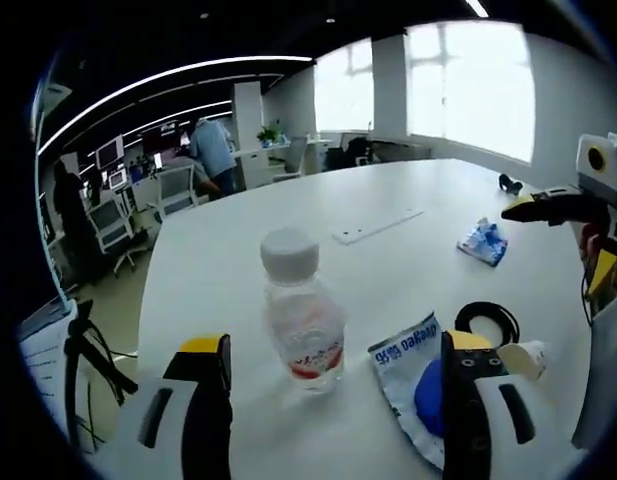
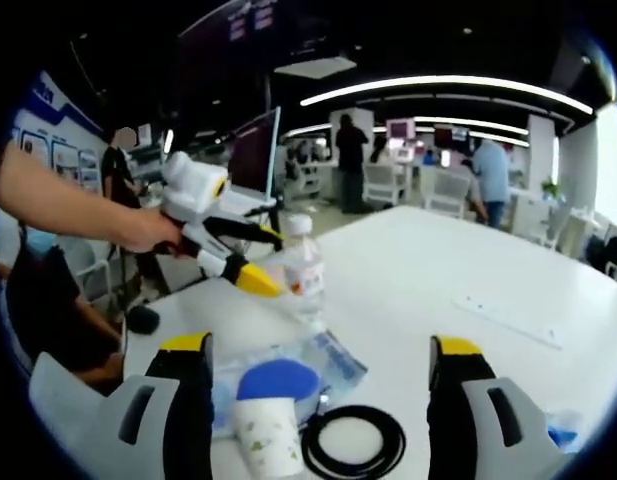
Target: Arrange the tabletop items into an orderly group along one side of the table until the central work area is clear of visible clutter.
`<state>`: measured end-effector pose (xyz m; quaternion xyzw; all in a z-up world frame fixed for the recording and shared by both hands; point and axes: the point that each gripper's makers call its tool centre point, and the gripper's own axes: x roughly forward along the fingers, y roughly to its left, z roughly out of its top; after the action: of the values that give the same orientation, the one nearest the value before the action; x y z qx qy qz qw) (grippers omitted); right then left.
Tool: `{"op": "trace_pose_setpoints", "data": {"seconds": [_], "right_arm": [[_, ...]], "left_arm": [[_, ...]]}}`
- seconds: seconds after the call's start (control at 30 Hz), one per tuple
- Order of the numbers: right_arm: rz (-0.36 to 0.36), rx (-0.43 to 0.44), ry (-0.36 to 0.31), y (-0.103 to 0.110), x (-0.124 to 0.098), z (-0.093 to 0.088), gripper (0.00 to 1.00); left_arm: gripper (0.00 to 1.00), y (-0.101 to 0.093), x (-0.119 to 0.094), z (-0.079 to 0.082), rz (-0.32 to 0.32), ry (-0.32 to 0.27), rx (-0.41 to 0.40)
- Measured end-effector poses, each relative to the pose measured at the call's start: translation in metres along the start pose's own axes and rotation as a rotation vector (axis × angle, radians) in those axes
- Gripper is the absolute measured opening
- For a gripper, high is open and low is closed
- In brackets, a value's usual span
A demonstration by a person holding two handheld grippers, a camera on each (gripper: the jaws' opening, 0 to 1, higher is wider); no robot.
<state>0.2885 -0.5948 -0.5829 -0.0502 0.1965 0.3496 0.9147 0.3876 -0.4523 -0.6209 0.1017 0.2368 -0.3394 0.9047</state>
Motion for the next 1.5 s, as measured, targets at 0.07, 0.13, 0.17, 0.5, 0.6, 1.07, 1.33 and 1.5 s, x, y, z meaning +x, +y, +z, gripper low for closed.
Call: {"op": "trace_pose_setpoints", "data": {"seconds": [0.07, 0.13, 0.17, 0.5, 0.6, 1.07, 1.33, 1.5], "right_arm": [[-0.003, -0.004, 0.002, 0.001, -0.002, 0.000, 0.87], [-0.007, -0.007, 0.001, 0.002, -0.005, -0.001, 0.87], [-0.008, -0.007, 0.003, 0.002, -0.006, -0.001, 0.86], [-0.030, -0.030, 0.019, 0.010, -0.029, -0.013, 0.84], [-0.041, -0.026, 0.022, 0.010, -0.034, -0.017, 0.84], [-0.065, -0.008, 0.070, 0.013, -0.052, -0.046, 0.79], [-0.042, -0.009, 0.086, 0.014, -0.057, -0.055, 0.76], [-0.018, -0.003, 0.098, 0.011, -0.062, -0.063, 0.76]], "left_arm": [[0.87, -0.004, -0.004, 0.000, 0.001, -0.001, 0.002], [0.87, -0.008, -0.009, 0.001, 0.002, -0.005, 0.003], [0.87, -0.011, -0.012, 0.000, 0.003, -0.006, 0.008], [0.86, -0.038, -0.031, -0.008, -0.009, -0.027, 0.002], [0.86, -0.049, -0.035, -0.010, -0.020, -0.031, 0.011], [0.85, -0.086, -0.040, -0.012, -0.068, -0.034, 0.027], [0.81, -0.107, -0.041, -0.012, -0.095, -0.034, 0.023], [0.76, -0.123, -0.040, -0.017, -0.116, -0.020, -0.002]]}}
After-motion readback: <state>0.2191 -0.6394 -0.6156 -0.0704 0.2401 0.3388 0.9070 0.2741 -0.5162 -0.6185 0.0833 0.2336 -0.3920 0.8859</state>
